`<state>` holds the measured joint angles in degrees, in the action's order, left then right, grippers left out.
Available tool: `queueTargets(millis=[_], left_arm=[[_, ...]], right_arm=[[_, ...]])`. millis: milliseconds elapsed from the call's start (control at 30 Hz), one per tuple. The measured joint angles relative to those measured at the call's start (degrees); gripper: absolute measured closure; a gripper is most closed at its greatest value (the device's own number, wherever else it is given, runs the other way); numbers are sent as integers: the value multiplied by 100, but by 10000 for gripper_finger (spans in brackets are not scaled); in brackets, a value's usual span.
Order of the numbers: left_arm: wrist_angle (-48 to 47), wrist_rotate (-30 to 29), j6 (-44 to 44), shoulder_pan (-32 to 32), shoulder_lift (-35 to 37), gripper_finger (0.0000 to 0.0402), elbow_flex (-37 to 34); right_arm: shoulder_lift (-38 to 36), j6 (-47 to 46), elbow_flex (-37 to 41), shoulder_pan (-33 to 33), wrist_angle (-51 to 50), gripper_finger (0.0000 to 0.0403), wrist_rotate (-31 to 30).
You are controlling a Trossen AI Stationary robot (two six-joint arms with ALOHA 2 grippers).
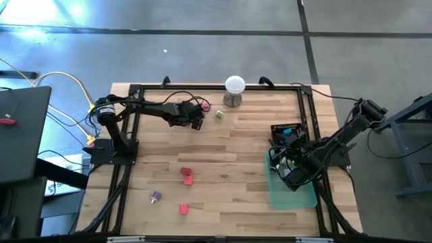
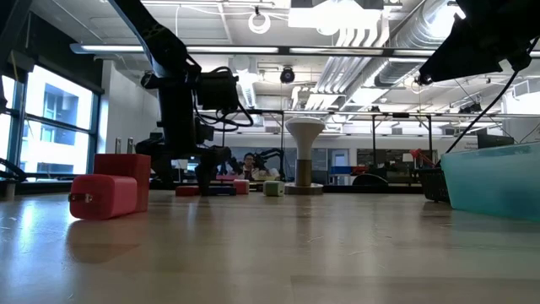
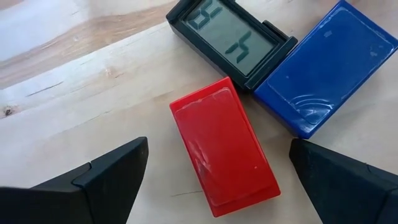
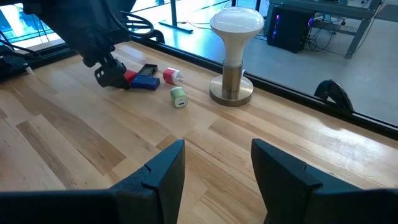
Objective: Pick & Place Office items
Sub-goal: Put the red digital clock into the black basket
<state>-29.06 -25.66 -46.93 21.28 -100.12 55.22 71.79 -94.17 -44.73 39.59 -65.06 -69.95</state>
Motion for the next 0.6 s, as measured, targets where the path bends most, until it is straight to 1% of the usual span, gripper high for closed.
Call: queueTargets(millis=[67, 167, 300, 433, 600], left_arm=[[-3, 3, -86, 1, 0, 17, -1], [-13, 23, -463, 4, -2, 18, -4], [3, 26, -425, 34, -96, 34, 2], [2, 106, -542, 52, -301, 67, 7], [47, 151, -543, 52, -393, 132, 9]], right_arm=[[0, 0, 1, 0, 0, 231, 2], [0, 0, 1, 1, 0, 231, 2], [0, 0, 2, 2, 0, 231, 4], [0, 31, 2, 0, 0, 231, 7], [0, 170, 2, 1, 63, 231, 48]])
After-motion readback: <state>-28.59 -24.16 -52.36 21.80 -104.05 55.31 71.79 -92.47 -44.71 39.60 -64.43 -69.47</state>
